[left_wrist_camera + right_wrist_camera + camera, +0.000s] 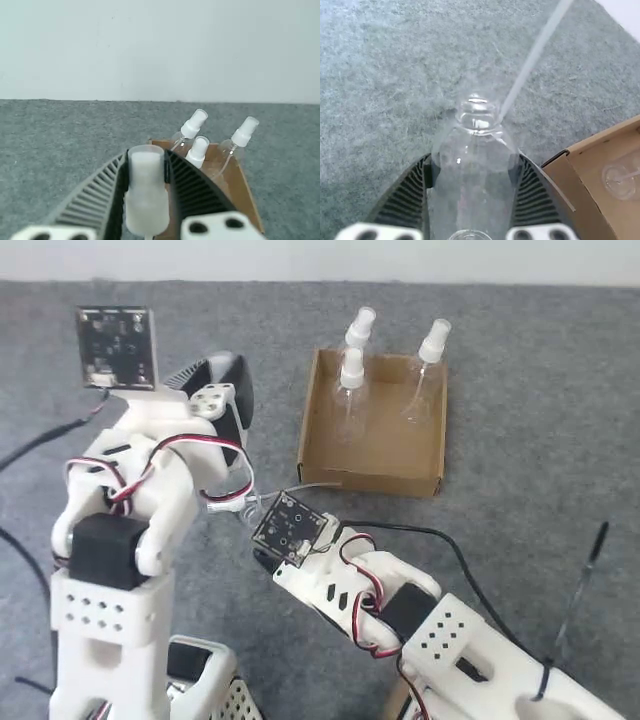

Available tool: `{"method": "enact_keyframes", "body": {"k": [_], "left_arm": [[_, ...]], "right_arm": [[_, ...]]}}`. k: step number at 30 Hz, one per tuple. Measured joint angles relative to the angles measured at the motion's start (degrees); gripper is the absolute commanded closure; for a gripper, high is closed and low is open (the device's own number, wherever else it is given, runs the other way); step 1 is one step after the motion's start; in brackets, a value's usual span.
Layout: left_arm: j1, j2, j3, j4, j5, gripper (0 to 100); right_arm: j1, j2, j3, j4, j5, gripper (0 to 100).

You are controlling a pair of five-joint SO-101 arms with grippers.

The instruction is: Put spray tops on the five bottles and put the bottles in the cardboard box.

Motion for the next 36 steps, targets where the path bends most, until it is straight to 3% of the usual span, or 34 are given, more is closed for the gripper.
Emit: {"method": "enact_keyframes", "body": {"k": [7, 16, 27, 36], "left_arm": [[0.09, 0.00, -5.01, 3.34, 0.00, 99], [0.09, 0.00, -2.81, 4.48, 0.00, 99], [-5.98, 0.00, -2.73, -1.85, -0.62, 99], [-1.41, 0.00, -2.73, 2.81, -0.79, 99]], "right_arm": [[0.00, 0.00, 0.00, 0.00, 0.00, 99.2], [0.00, 0.00, 0.00, 0.00, 0.00, 99.2], [0.00, 0.00, 0.00, 0.00, 0.00, 99.2], [0.00, 0.00, 0.00, 0.00, 0.00, 99.2]]}}
